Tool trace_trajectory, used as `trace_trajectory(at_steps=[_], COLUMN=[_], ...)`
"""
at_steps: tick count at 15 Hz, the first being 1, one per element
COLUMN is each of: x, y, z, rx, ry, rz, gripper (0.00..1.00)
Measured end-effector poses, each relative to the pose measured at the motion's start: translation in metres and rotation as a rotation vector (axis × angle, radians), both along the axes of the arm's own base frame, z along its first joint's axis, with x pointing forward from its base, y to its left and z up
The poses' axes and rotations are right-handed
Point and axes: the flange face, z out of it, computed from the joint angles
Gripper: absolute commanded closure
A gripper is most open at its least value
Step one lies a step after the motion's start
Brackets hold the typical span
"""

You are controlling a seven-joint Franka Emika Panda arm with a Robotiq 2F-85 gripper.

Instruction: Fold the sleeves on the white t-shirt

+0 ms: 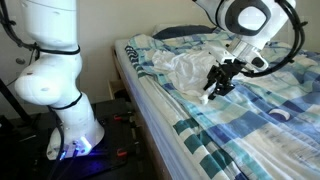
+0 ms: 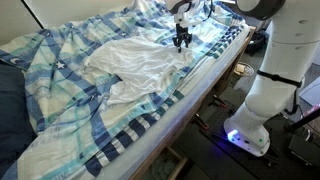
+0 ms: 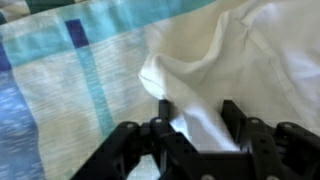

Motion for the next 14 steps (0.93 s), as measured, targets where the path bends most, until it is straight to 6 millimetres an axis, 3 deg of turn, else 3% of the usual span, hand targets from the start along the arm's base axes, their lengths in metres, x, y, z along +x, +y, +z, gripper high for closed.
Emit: trace_trajectory(at_steps=[4, 10, 14], x=[0.005, 0.012, 0.018], y=[0.004, 0.017, 0.053], z=[0.011, 0.038, 0.056], rx=[-0.002, 0.0, 0.005], ry=[-0.018, -0.049, -0.036], rz=[0.009, 0.037, 0.11], gripper=[0.99, 0.99, 0.99])
